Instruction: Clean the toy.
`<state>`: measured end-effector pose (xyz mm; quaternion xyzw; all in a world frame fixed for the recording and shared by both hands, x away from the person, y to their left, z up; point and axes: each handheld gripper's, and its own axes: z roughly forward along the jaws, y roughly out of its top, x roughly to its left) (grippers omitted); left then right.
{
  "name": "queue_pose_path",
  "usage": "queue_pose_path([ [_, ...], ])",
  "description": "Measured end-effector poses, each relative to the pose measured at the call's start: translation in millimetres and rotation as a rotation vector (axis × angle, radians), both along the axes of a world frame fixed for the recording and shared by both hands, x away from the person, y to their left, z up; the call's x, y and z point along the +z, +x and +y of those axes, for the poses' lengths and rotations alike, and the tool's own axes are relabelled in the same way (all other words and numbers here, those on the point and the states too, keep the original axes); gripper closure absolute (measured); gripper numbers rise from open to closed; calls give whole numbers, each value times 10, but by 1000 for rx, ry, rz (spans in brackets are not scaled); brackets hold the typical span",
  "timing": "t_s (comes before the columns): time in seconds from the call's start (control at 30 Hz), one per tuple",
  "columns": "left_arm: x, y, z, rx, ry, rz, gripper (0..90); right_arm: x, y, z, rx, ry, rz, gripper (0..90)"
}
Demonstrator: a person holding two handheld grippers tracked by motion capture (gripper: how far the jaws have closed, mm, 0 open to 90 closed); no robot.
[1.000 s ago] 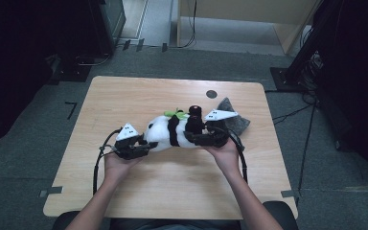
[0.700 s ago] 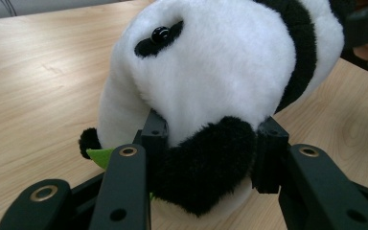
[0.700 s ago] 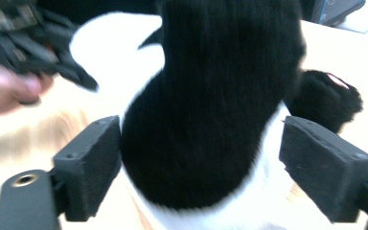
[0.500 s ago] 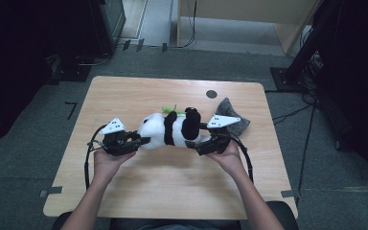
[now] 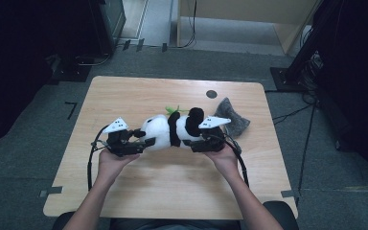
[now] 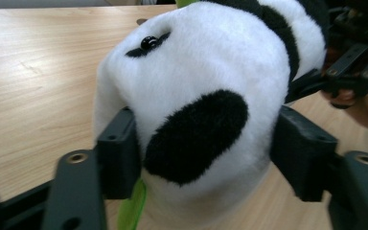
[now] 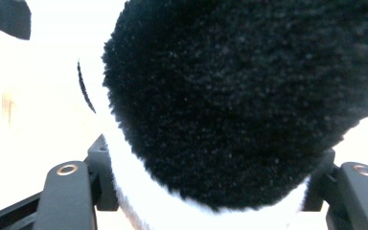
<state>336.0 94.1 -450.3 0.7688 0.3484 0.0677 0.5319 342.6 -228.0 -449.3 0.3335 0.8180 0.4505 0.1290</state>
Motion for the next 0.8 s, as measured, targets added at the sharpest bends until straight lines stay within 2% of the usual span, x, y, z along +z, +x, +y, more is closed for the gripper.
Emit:
queue_pose_path([
  [0.03, 0, 0, 0, 0, 0, 0, 260, 0, 0, 0, 0, 0, 0, 326],
  [0.07, -4, -1, 12, 8, 2, -40, 245, 9, 15, -29, -14, 9, 20, 330],
  [0.17, 12, -13, 59, 31, -14, -60, 246, 33, 25, -70, -43, 9, 30, 337],
  [0.2, 14, -14, 84, 36, -19, -62, 240, 56, 26, -121, -76, -2, 29, 339],
  [0.27, -7, -17, 132, 35, -27, -65, 242, 64, 32, -148, -90, -2, 30, 340],
  [0.3, -48, -22, 149, 29, -29, -62, 243, 91, 44, -231, -125, 28, 45, 339],
  [0.33, -48, -22, 149, 29, -29, -62, 243, 101, 47, -255, -129, 39, 45, 339],
  [0.37, -77, -24, 143, 21, -15, -64, 243, 101, 47, -255, -129, 39, 45, 339],
  [0.4, -137, -40, 94, 29, 29, -75, 241, 143, 37, -295, -135, 67, 51, 336],
  [0.43, -137, -40, 94, 29, 29, -75, 240, 159, 25, -297, -135, 74, 53, 335],
  [0.5, -181, -45, 20, 28, 72, -76, 234, 180, 16, -296, -127, 85, 46, 332],
  [0.57, -205, -49, -58, -4, 61, -87, 221, 210, -12, -268, -114, 115, 56, 321],
  [0.67, -202, -74, -128, -7, 74, -118, 220, 212, -27, -232, -98, 141, 86, 314],
  [0.7, -199, -83, -169, 18, 90, -118, 204, 206, -46, -171, -75, 137, 94, 306],
  [0.77, -198, -86, -177, 25, 91, -106, 206, 206, -54, -152, -73, 130, 93, 301],
  [0.8, -194, -94, -173, 40, 93, -107, 246, 204, -60, -126, -70, 126, 100, 294],
])
